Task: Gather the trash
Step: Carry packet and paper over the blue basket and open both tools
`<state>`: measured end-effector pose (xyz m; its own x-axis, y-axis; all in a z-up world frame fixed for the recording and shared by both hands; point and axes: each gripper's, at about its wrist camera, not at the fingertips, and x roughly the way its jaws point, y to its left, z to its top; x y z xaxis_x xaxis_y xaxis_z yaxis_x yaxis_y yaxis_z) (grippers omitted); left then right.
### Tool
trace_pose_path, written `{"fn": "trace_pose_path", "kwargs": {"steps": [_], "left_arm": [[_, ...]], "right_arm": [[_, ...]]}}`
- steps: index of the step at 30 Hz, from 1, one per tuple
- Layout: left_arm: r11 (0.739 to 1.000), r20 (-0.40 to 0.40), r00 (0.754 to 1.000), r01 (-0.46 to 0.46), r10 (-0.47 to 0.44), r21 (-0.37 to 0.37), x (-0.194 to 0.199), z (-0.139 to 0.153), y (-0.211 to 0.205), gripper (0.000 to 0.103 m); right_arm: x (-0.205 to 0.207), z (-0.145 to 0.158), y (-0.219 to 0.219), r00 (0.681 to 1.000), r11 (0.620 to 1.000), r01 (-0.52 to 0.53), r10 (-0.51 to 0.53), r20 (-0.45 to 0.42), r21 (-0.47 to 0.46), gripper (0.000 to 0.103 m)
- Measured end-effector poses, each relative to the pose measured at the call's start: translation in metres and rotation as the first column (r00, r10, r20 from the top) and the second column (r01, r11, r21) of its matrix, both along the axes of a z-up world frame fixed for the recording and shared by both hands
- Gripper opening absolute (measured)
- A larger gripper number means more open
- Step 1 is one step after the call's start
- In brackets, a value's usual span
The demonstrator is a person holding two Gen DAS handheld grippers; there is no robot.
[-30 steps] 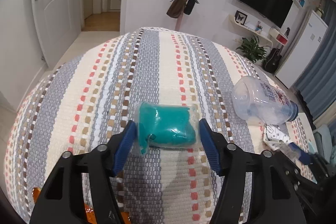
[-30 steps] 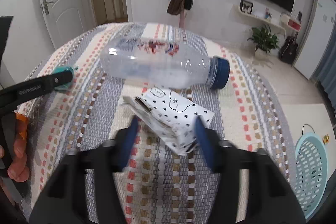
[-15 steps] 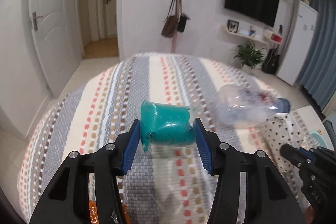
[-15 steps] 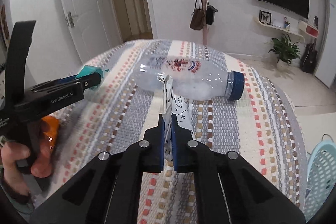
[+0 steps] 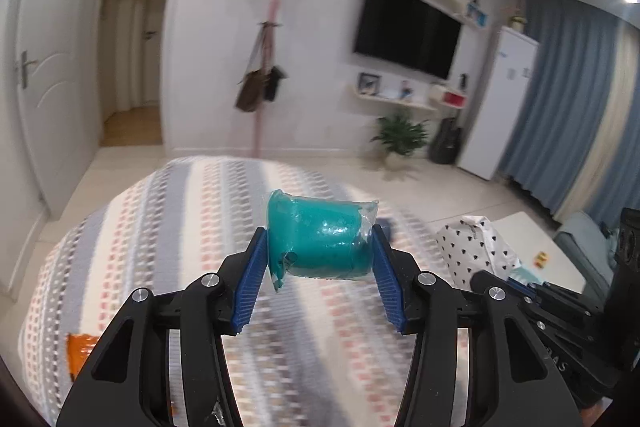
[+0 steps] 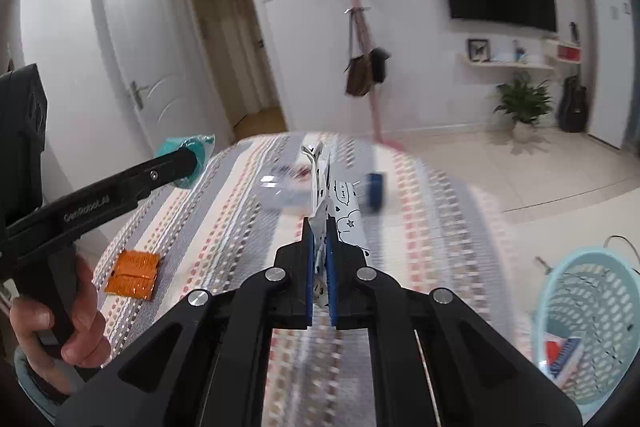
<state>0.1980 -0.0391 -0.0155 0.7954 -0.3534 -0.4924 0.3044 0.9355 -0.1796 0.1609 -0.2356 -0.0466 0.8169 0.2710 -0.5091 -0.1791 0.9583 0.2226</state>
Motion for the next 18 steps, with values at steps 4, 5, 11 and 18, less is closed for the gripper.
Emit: {"fn": "trace_pose_path", "kwargs": {"steps": [4,5,11,18], "left_arm": [[0.997,0.03,0.997,0.072,-0.072,0.004,-0.016,0.012,-0.035,0.049],[0.996,0.032,0.995,0.089,-0.089,0.001,-0.018,0.014,-0.042,0.049],[0.984,0.021,0.984,0.178,-0.179,0.025,-0.024,0.011,-0.099,0.049],[0.953,-0.033,0.954,0.3,-0.299,0.047,-0.026,-0.013,-0.167,0.049]], "right_arm": [[-0.019,0.013,-0.037,0.996,0.996,0.089,-0.089,-0.017,0.018,0.004],[-0.022,0.014,-0.049,0.993,0.993,0.116,-0.115,-0.037,0.03,0.004],[-0.053,0.01,-0.112,0.964,0.965,0.259,-0.256,-0.072,0.047,0.004],[-0.084,-0.006,-0.178,0.915,0.914,0.398,-0.39,-0.101,0.075,0.004]]}}
